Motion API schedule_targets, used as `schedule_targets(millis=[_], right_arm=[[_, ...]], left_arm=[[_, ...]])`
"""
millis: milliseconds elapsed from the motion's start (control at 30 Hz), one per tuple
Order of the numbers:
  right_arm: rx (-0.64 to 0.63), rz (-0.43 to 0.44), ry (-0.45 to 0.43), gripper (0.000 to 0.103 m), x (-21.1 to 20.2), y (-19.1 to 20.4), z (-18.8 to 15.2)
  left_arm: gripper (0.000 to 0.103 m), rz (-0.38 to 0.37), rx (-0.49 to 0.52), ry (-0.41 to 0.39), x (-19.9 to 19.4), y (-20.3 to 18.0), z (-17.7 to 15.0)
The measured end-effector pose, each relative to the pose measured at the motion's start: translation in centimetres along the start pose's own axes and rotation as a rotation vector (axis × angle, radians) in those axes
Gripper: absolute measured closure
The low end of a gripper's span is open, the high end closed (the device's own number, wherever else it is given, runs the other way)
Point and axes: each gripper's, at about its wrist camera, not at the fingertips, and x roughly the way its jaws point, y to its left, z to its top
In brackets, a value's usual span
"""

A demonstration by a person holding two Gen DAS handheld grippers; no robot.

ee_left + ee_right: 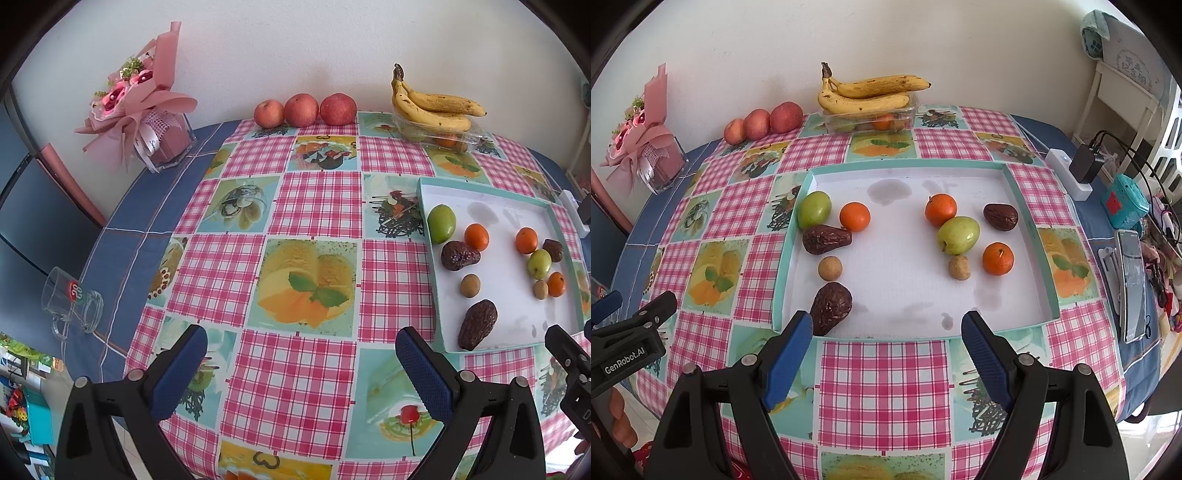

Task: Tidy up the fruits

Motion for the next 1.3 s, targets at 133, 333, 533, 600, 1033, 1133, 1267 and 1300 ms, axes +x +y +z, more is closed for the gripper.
schedule_targets(millis=[133, 333, 533, 600, 1033, 1133, 1267, 1300], right_arm=[[-0.008, 0.0, -0.003, 0.02, -0.02, 0.29, 0.05], [0.006, -0.006, 0.001, 0.02, 0.09, 0.06, 0.02], [0.002, 0.001, -0.007, 0.02, -0.16, 0.16, 0.02], [0.0, 0.0, -0.008, 0.02, -0.18, 0.22, 0.04], [0.002, -0.005, -0.004, 0.02, -0.1, 0.1, 0.02], [-0.001, -0.006, -0.003, 0.02, -0.1, 0.12, 0.01], [0.0, -0.007, -0.003, 0.02, -0.08, 0.18, 0.01], [0.001, -0.008, -0.002, 0.02, -0.07, 0.18, 0.01]], left_arm=[[0.0, 0.002, 0.0, 0.001, 0.06, -0.14, -0.04], [0.0, -0.003, -0.008, 0.0, 0.02, -0.06, -0.03], [0.0, -0.001, -0.011, 0.0, 0.04, -0.03, -0.01], [0.0, -0.003, -0.012, -0.001, 0.03, -0.02, -0.01], [0.0, -0.01, -0.028, 0.0, 0.06, 0.13, -0.06], [0.0, -0.009, -0.034, 0.001, 0.1, 0.21, -0.05], [0.0, -0.011, -0.041, 0.002, 0.13, 0.36, -0.07], [0.0, -0.01, -0.043, 0.002, 0.14, 0.42, -0.07]])
